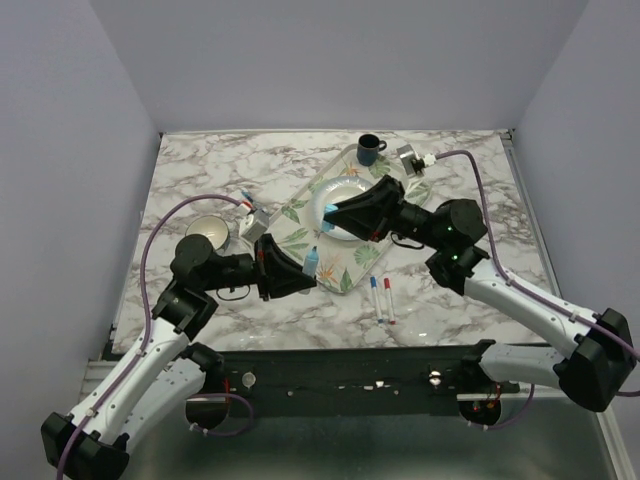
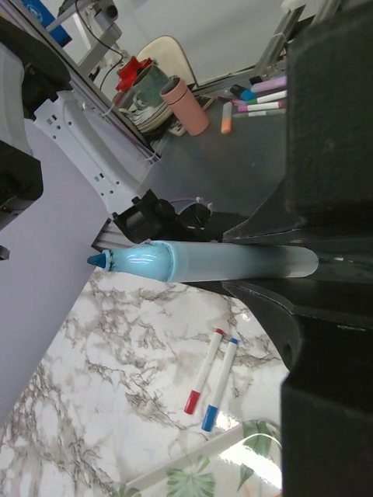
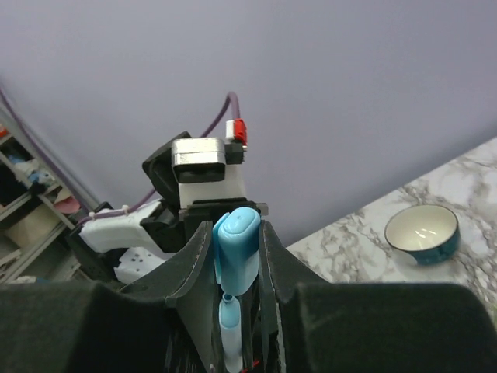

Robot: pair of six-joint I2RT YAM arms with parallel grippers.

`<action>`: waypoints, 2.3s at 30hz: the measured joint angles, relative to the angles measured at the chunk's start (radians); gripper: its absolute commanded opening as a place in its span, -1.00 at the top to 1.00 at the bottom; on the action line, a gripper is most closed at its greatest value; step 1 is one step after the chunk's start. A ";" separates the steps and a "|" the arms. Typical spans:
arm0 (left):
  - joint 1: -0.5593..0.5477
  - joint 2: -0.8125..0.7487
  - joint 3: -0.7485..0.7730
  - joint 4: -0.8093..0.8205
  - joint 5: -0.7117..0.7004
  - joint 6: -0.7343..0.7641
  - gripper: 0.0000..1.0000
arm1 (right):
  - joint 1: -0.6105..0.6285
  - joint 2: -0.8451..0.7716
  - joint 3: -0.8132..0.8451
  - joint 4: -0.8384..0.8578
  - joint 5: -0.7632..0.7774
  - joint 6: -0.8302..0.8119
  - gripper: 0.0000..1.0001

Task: Insert the pens into the pen caps

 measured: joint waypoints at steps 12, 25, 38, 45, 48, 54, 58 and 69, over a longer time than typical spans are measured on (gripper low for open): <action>-0.003 -0.023 -0.007 0.063 0.035 -0.043 1.00 | 0.088 0.125 0.065 0.206 -0.111 0.060 0.99; -0.005 -0.047 -0.008 0.081 0.046 -0.053 1.00 | 0.116 0.161 0.061 0.301 -0.181 0.082 0.99; -0.005 -0.065 -0.012 0.106 0.048 -0.063 1.00 | 0.126 0.171 0.024 0.347 -0.199 0.083 0.99; -0.005 -0.089 -0.023 0.124 0.050 -0.078 1.00 | 0.139 0.198 0.017 0.400 -0.218 0.091 0.99; -0.005 -0.094 -0.025 0.131 0.050 -0.083 1.00 | 0.148 0.211 0.004 0.437 -0.224 0.101 0.95; -0.006 -0.090 -0.032 0.140 0.052 -0.093 1.00 | 0.156 0.213 -0.024 0.483 -0.221 0.107 0.81; -0.009 -0.066 -0.032 0.156 0.065 -0.102 1.00 | 0.159 0.186 -0.061 0.486 -0.193 0.081 0.45; -0.013 -0.006 -0.027 0.245 0.060 -0.100 1.00 | 0.172 0.023 -0.087 0.210 -0.138 -0.069 -0.54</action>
